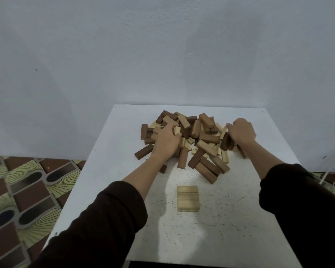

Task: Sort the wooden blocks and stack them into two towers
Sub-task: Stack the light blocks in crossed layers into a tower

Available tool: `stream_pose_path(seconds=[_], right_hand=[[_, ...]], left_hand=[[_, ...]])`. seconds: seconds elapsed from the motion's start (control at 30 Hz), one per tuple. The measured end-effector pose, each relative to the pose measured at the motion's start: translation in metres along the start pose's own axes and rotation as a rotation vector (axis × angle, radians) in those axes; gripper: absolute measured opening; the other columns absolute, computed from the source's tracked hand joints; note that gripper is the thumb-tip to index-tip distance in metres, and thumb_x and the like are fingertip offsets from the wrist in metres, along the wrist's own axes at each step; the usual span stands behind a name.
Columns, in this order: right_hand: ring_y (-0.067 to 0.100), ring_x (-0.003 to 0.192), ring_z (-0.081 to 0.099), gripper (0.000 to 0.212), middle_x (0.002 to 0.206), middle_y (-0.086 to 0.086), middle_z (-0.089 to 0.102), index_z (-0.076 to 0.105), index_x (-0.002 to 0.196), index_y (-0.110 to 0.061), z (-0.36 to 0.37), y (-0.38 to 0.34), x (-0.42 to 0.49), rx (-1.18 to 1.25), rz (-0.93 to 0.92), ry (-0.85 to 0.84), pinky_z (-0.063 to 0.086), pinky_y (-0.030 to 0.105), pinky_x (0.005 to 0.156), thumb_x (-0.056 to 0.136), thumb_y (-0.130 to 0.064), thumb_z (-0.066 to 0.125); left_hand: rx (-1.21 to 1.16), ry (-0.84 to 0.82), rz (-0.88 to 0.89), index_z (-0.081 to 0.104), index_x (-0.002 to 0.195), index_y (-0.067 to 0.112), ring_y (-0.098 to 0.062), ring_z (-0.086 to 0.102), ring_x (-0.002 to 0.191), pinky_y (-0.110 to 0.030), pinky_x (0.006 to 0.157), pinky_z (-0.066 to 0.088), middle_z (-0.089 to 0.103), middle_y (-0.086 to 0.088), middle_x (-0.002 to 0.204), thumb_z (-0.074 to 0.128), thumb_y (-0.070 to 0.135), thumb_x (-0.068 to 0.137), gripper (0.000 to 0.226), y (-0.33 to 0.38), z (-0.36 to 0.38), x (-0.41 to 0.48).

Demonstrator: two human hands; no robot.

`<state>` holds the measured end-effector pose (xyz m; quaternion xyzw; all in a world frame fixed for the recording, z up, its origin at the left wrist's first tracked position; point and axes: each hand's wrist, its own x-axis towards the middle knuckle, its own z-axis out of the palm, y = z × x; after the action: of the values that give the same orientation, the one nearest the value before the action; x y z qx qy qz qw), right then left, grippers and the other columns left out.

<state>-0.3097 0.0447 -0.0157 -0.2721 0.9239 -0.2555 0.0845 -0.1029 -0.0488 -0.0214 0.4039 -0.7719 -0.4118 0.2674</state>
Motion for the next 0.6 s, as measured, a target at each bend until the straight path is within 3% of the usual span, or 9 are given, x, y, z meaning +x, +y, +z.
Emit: stream_pose_path(seconds=[0.07,0.17,0.27,0.43,0.5,0.6], right_hand=[[0.031,0.083,0.059,0.032,0.075,0.009,0.057,0.058,0.081,-0.004,0.002,0.004,0.0,0.02,0.018,-0.081,0.038,0.031,0.067,0.092,-0.034,0.052],[0.026,0.069,0.055,0.032,0.061,0.005,0.053,0.058,0.068,-0.007,0.009,0.003,-0.002,0.031,0.017,-0.089,0.037,0.028,0.059,0.087,-0.032,0.058],[0.024,0.063,0.054,0.027,0.061,0.004,0.052,0.057,0.068,-0.008,0.011,0.0,-0.005,0.036,0.045,-0.05,0.036,0.025,0.054,0.084,-0.029,0.061],[0.026,0.065,0.05,0.017,0.061,0.003,0.047,0.047,0.065,-0.01,0.009,-0.008,-0.012,0.141,0.076,-0.013,0.031,0.022,0.052,0.08,-0.016,0.052],[0.023,0.062,0.046,0.016,0.06,0.002,0.045,0.046,0.062,-0.01,0.005,-0.015,-0.016,0.213,0.071,0.014,0.027,0.023,0.05,0.078,-0.012,0.048],[0.019,0.056,0.032,0.02,0.058,0.006,0.036,0.04,0.057,-0.01,-0.004,-0.03,-0.025,0.411,0.019,0.022,0.023,0.025,0.053,0.076,-0.007,0.047]], left_hand=[[0.003,0.004,0.003,0.055,0.113,0.016,-0.005,0.047,0.07,-0.02,0.061,0.033,0.047,0.013,0.076,0.055,0.007,0.09,0.025,-0.001,0.001,0.001],[0.013,0.006,0.022,0.055,0.109,0.016,-0.002,0.046,0.069,-0.016,0.059,0.032,0.048,0.014,0.075,0.058,0.008,0.088,0.023,-0.003,0.001,0.001],[0.016,0.006,0.029,0.056,0.108,0.015,-0.003,0.045,0.067,-0.012,0.057,0.03,0.047,0.014,0.074,0.06,0.007,0.087,0.023,-0.003,0.0,-0.001],[-0.014,0.021,0.051,0.057,0.113,0.012,-0.003,0.047,0.069,-0.005,0.06,0.035,0.052,0.008,0.082,0.062,0.007,0.086,0.028,-0.001,-0.004,-0.003],[-0.038,0.036,0.033,0.059,0.113,0.011,-0.005,0.048,0.072,-0.01,0.064,0.037,0.053,0.006,0.082,0.064,0.009,0.086,0.028,0.001,-0.005,-0.004],[-0.153,0.06,-0.028,0.064,0.1,0.005,-0.013,0.053,0.076,-0.033,0.073,0.05,0.056,0.001,0.077,0.069,0.008,0.082,0.019,0.006,-0.006,-0.004]])
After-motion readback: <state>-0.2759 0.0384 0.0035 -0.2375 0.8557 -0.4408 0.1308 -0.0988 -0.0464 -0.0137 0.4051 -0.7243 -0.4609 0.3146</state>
